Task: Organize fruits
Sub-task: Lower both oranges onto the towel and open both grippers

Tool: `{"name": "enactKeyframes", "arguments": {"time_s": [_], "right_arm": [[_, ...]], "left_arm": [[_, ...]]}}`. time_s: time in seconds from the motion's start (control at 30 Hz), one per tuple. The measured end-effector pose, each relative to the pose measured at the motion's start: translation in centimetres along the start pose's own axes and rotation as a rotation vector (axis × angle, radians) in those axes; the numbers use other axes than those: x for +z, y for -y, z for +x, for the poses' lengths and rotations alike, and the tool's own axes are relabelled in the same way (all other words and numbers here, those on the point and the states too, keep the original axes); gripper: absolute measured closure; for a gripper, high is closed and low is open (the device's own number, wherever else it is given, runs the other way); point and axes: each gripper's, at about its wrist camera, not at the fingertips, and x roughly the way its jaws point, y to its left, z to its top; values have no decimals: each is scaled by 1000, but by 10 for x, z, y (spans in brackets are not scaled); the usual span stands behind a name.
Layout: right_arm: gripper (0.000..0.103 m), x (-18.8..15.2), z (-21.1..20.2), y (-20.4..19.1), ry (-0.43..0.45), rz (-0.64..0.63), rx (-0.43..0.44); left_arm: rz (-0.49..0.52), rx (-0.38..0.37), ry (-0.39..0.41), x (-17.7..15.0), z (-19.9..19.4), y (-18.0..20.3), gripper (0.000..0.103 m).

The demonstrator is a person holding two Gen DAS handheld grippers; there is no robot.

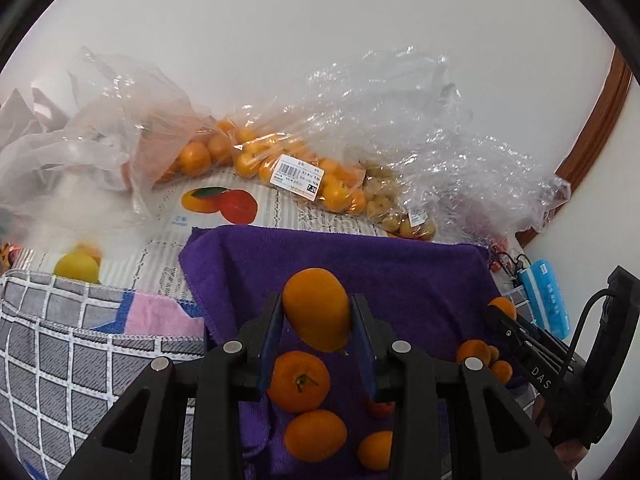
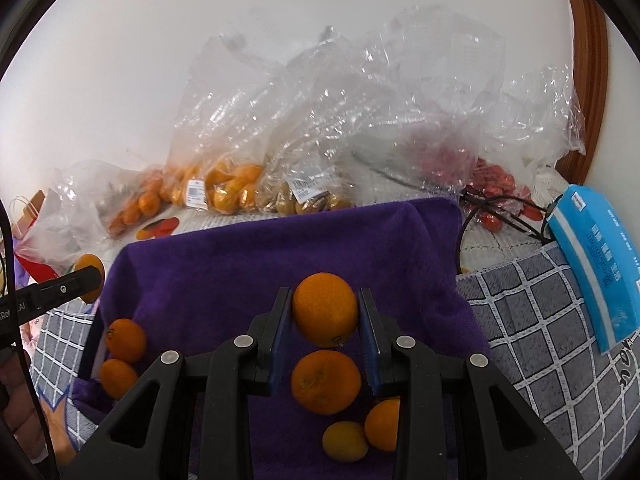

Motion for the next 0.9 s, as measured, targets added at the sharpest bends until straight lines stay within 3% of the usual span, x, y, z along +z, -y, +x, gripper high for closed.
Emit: {"name": "enactKeyframes", "arguments": {"time_s": [0.53, 0.9], "right_arm": [[71, -4, 37, 10, -52, 20, -25], [71, -9, 49, 10, -76, 29, -25]], "left_arm": [[39, 4, -108, -9, 47, 2, 71], [63, 19, -109, -9, 53, 5, 71]]}}
